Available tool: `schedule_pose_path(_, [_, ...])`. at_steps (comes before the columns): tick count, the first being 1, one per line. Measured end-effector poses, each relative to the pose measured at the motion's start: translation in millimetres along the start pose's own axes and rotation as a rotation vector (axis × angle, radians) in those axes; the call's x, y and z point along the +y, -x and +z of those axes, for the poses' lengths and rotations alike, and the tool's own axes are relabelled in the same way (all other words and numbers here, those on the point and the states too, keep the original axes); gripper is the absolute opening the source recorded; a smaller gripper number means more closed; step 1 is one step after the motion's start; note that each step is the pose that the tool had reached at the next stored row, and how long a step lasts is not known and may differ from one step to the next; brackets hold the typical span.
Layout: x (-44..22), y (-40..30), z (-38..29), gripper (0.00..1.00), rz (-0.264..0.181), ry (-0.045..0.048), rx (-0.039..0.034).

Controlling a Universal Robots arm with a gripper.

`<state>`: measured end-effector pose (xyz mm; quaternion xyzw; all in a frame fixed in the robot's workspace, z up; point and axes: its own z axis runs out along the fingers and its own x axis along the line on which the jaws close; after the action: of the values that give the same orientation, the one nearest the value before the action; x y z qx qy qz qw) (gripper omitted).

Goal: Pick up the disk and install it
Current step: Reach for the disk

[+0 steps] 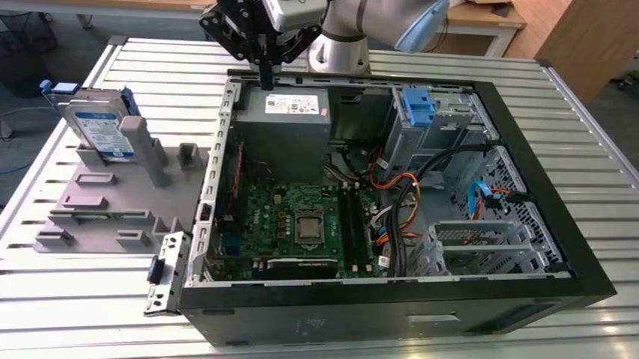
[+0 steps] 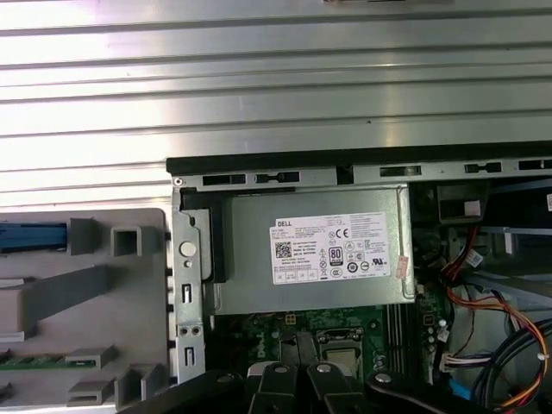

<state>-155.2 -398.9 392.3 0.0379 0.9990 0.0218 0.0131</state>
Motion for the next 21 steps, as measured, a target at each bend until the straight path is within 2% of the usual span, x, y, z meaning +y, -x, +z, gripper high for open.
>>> schedule_pose_path(7, [-0.5,-6.3,0.1,0.11,0.000,0.0000,0.0000])
schedule_pose_path(21, [-0.7,-8.6,-0.1,0.11,0.000,-0.0001,-0.0001])
